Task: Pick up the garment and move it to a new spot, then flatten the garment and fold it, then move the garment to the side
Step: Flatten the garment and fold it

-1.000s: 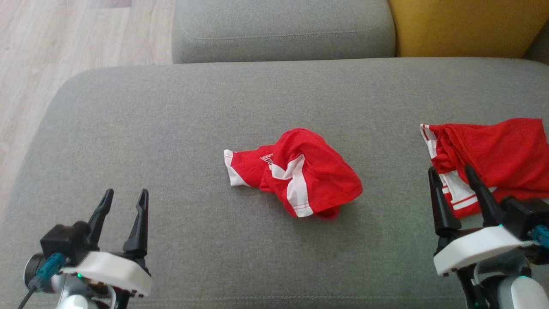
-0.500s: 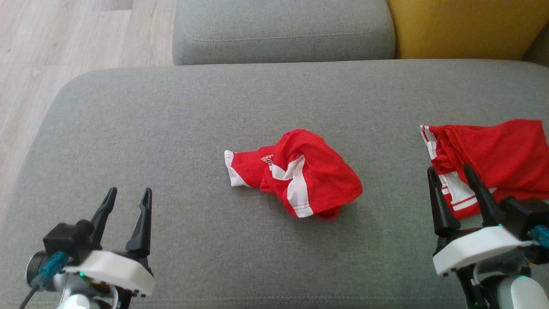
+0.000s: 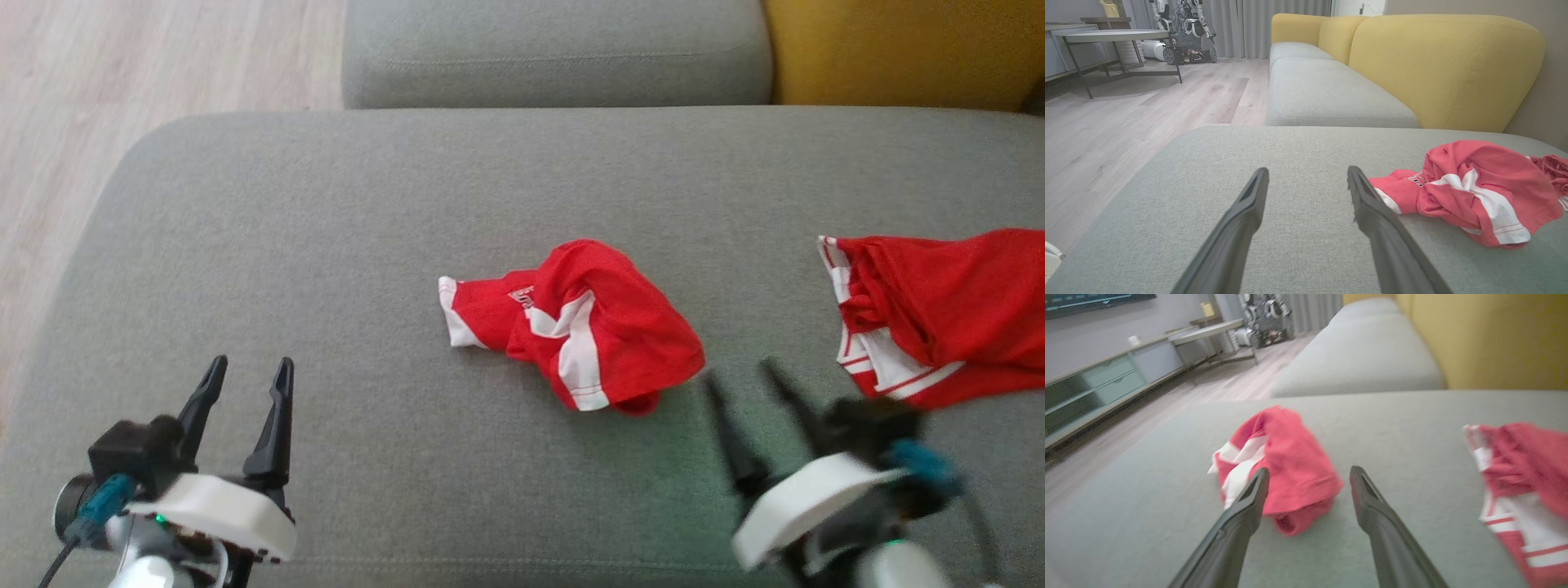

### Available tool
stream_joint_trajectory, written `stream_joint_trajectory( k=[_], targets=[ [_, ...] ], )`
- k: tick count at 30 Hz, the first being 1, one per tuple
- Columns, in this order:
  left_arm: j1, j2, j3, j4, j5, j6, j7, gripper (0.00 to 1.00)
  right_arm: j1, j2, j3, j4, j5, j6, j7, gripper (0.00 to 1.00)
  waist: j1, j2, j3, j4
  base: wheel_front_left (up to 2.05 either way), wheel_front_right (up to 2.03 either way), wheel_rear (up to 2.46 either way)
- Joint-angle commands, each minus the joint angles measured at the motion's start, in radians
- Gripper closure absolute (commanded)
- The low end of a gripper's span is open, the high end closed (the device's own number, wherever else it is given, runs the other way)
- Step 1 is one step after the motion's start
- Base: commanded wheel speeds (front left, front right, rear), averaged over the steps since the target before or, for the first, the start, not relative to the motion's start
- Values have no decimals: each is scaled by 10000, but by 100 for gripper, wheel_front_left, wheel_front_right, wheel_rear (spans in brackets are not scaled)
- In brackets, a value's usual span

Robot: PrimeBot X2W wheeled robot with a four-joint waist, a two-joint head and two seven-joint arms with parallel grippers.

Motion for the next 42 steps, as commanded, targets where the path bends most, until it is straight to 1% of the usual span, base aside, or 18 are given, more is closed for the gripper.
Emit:
stream_joint_trajectory(
  k=[1,4,5,8,14,19,20,21,22,28,32,35,39,42],
  targets=[
    [-796,282,343,-172,47,-114,-76,0,-251,-54,860,45,284,-7,57,0,0,0,142,167,0,0,0],
    [-1026,224,277,-29,50,-209,-149,0,-281,-54,1786,709,793,-7,-20,0,0,0,323,338,0,0,0],
    [-1026,224,277,-29,50,-209,-149,0,-281,-54,1786,709,793,-7,-20,0,0,0,323,338,0,0,0],
    [-1238,152,216,117,53,-292,-233,0,-571,-54,2410,1426,1430,-7,-276,0,0,0,508,488,0,0,0],
    [-1576,20,136,387,38,-425,-393,0,-1657,-54,2900,2643,2312,-7,-1197,0,0,0,845,700,0,0,0],
    [-1771,-10,154,594,10,-524,-520,0,-2383,-54,3302,3329,2639,-7,-1701,0,0,0,1043,766,0,0,0],
    [-1803,-11,157,626,11,-537,-541,0,-2493,-54,3334,3416,2708,-7,-1842,25,0,0,1076,767,0,0,0],
    [-1832,-12,165,654,9,-546,-561,0,-2596,-54,3382,3542,2734,-7,-1885,66,0,0,1107,758,0,0,0],
    [-1860,-12,175,690,5,-558,-581,0,-2704,-54,3413,3680,2702,-7,-1910,100,0,0,1129,747,0,0,0],
    [-2001,-75,151,818,2,-606,-665,0,-3160,-54,3646,4282,2542,-7,-1996,100,0,0,1213,695,0,0,0],
    [-2068,-84,141,900,-1,-641,-704,0,-3299,-54,3723,4442,2535,-7,-2118,100,0,0,1211,676,0,0,0],
    [-2067,-96,127,907,19,-617,-726,0,-3417,-54,3678,4354,2251,-7,-2291,100,0,0,1188,653,0,0,0],
    [-1984,-76,200,877,16,-534,-764,0,-3608,-54,3266,3819,1351,-7,-2270,100,0,0,1139,509,0,0,0],
    [-1925,-62,249,812,18,-465,-784,0,-3652,-54,2616,3202,463,-7,-1976,100,0,0,1127,394,0,0,0]
  ],
)
